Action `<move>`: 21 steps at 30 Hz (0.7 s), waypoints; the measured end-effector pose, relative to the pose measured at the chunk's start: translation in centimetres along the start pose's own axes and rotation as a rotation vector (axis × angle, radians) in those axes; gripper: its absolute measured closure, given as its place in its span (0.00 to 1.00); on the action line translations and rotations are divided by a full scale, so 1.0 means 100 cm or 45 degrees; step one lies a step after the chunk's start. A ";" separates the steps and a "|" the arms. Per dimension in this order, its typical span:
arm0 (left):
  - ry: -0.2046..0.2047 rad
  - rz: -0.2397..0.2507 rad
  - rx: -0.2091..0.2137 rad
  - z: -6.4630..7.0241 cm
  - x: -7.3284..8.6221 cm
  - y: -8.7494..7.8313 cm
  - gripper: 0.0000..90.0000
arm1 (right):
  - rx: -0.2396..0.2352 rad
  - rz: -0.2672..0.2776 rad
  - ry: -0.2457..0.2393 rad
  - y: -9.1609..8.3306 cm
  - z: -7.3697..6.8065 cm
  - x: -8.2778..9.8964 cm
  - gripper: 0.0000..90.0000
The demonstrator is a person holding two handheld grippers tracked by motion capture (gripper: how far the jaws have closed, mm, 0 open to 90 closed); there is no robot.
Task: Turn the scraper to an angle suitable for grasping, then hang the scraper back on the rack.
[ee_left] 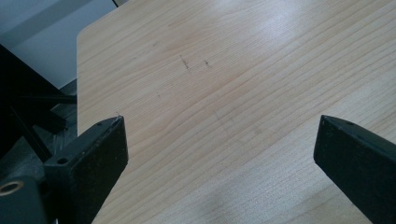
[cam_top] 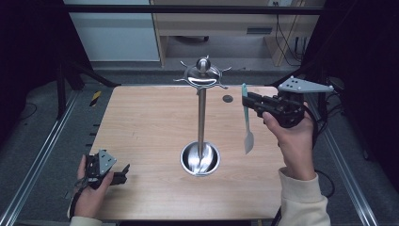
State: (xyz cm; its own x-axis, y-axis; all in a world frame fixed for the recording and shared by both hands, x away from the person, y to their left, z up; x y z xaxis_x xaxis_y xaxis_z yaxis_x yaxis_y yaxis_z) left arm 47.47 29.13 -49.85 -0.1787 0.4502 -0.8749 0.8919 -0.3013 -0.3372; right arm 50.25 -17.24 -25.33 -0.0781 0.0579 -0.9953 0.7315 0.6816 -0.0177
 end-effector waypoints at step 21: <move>0.010 -0.003 0.005 0.000 0.000 0.000 0.03 | -0.093 0.068 -0.050 -0.010 -0.024 -0.017 0.82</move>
State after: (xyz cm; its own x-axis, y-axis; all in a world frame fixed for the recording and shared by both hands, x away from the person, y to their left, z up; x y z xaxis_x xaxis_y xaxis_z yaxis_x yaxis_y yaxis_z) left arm 47.43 29.09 -49.83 -0.1775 0.4573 -0.8714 0.8899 -0.3034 -0.3405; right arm 48.05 -16.24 -23.38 -0.0126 0.0677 -0.9976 0.6825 0.7297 0.0409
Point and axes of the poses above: each handheld gripper's, and its own axes: y roughly forward along the jaws, x roughly out of its underside, z roughly to its right, the point moved 5 cm from there along y, roughly forward along the jaws, and after that the axes turned 15 degrees about z, right-handed, at the moved point
